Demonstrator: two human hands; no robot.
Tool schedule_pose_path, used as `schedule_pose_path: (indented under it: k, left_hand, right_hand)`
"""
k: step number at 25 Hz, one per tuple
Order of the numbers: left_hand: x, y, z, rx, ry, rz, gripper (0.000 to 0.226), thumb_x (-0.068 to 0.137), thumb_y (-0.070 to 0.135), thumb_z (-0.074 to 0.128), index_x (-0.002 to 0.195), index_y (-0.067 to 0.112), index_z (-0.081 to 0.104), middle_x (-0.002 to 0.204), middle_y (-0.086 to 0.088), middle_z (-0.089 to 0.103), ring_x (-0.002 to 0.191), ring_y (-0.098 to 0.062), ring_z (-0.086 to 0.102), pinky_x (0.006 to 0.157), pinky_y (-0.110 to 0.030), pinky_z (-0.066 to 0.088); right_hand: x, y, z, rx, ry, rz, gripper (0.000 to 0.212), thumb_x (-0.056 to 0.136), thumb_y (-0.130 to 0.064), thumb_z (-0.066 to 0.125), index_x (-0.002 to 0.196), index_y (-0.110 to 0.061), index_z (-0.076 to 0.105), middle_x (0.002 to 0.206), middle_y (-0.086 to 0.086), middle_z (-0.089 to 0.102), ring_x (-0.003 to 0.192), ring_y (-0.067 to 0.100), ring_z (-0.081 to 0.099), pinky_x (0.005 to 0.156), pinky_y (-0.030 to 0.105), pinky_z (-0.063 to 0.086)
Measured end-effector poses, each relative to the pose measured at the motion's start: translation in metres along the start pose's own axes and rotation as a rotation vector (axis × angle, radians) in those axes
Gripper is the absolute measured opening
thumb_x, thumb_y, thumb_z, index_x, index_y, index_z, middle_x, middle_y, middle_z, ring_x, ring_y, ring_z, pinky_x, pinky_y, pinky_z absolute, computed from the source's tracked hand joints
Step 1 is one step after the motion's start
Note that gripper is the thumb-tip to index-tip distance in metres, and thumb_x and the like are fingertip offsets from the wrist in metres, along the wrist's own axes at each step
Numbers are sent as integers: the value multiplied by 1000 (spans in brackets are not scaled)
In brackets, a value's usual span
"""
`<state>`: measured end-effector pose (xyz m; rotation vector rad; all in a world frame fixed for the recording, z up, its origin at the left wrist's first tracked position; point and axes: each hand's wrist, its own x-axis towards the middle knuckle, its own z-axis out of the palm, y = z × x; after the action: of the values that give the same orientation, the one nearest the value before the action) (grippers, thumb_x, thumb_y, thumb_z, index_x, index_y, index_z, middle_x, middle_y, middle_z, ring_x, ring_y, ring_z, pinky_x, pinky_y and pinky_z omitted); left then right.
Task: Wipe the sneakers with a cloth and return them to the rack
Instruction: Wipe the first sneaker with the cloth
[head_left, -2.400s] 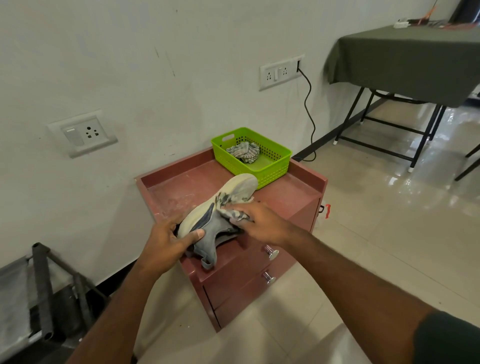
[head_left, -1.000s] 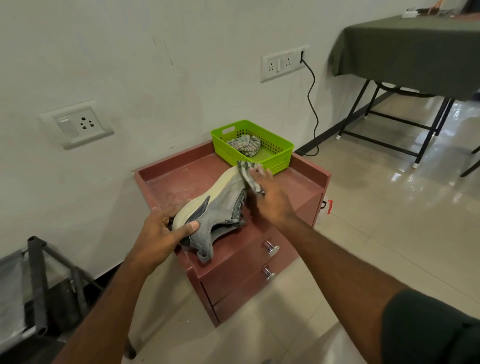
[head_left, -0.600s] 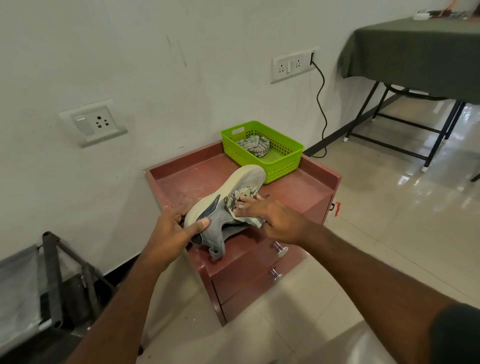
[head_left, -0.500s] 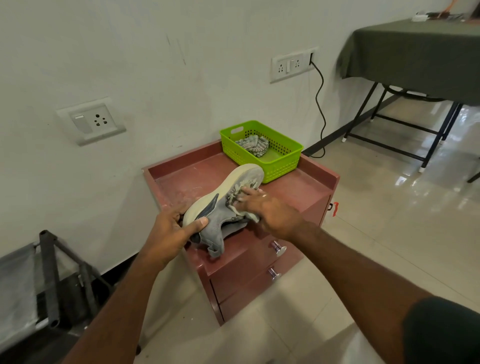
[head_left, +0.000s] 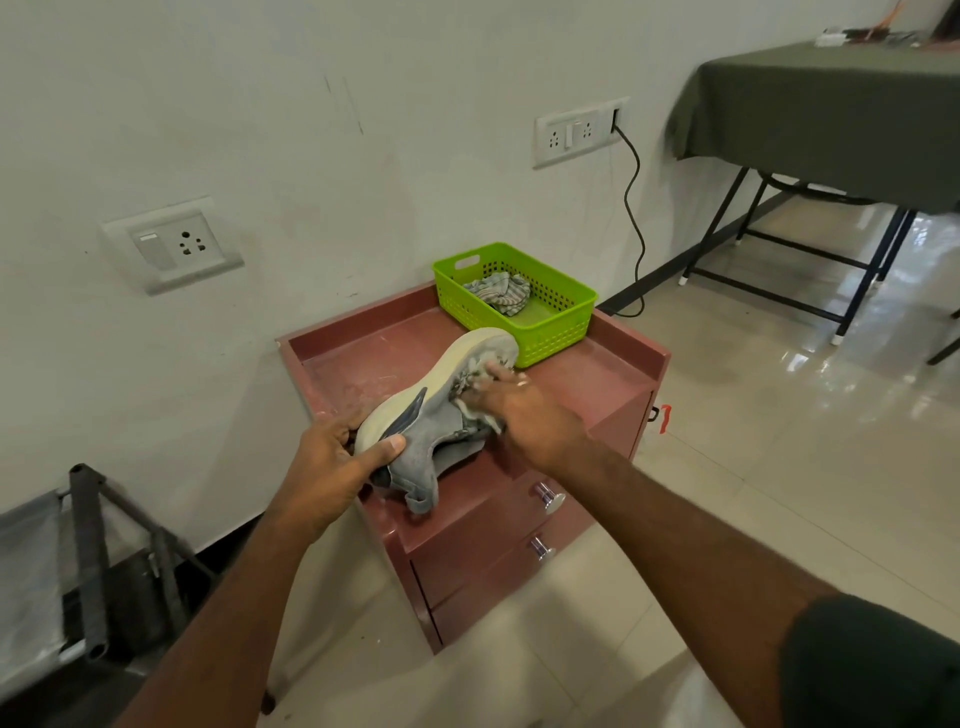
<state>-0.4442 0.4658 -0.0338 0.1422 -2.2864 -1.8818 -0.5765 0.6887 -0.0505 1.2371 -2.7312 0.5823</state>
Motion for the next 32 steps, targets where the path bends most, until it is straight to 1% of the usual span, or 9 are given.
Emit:
schedule_pose_path:
  k: [2,5,8,11,15,23,26,28,32]
  left_hand:
    - [-1,-1,0,22,-7,6,34,88,12,74,120,22,69,100,-9,77,85,-38,74,69,-56,61]
    - [-3,3,0,19,-21,5,35,88,10,73,121,20,69,102,-7,77,88,-31,75,71,-50,63]
    - [-2,7,0,19,-25,23,34,88,5,72,112,30,69,98,0,78,83,-23,76,67,-42,64]
    - [-2,6,2,18,-37,27,38,89,3,71,111,33,68,97,4,78,80,-19,76,64,-38,63]
    - [-2,6,4,16,-26,28,39,88,2,72,112,33,68,98,5,78,83,-18,76,66,-39,64]
    - [0,2,2,3,-14,18,35,86,6,75,116,23,71,101,-5,78,91,-26,75,72,-46,63]
    - [0,1,1,-12,1,-6,37,86,5,75,119,20,69,102,-5,78,91,-26,75,73,-48,63]
    - [1,-1,1,-8,-6,-10,39,86,6,75,122,19,69,104,-5,78,91,-26,75,75,-50,63]
    - [2,0,-2,-4,-13,-18,39,86,7,75,123,19,68,104,-4,78,91,-25,75,76,-50,63]
  right_hand:
    - [5,7,0,-75,85,209,53,91,3,50,137,-21,57,149,2,48,144,28,33,113,36,33]
    - [-10,34,-5,258,430,479,56,87,7,51,136,-20,58,127,10,64,113,27,58,82,23,41]
    - [-11,40,-14,458,679,573,58,91,4,53,146,-15,46,128,7,65,106,14,59,82,10,36]
    - [13,32,-4,589,580,557,56,94,1,52,146,-17,46,132,2,62,112,14,60,82,7,40]
    - [29,11,12,526,336,397,55,92,5,50,142,-18,52,155,7,40,146,18,31,112,17,22]
    - [3,-10,7,415,34,-159,80,65,15,43,135,-21,59,150,0,48,144,8,35,121,35,27]
    - [15,19,4,280,157,120,61,80,-3,48,133,-31,60,155,2,41,146,17,33,121,41,25]
    - [13,37,0,198,220,339,61,79,6,49,129,-25,64,149,8,49,137,27,45,113,38,37]
    - [10,44,4,427,310,488,60,87,9,47,143,-14,52,146,7,53,134,23,48,100,13,31]
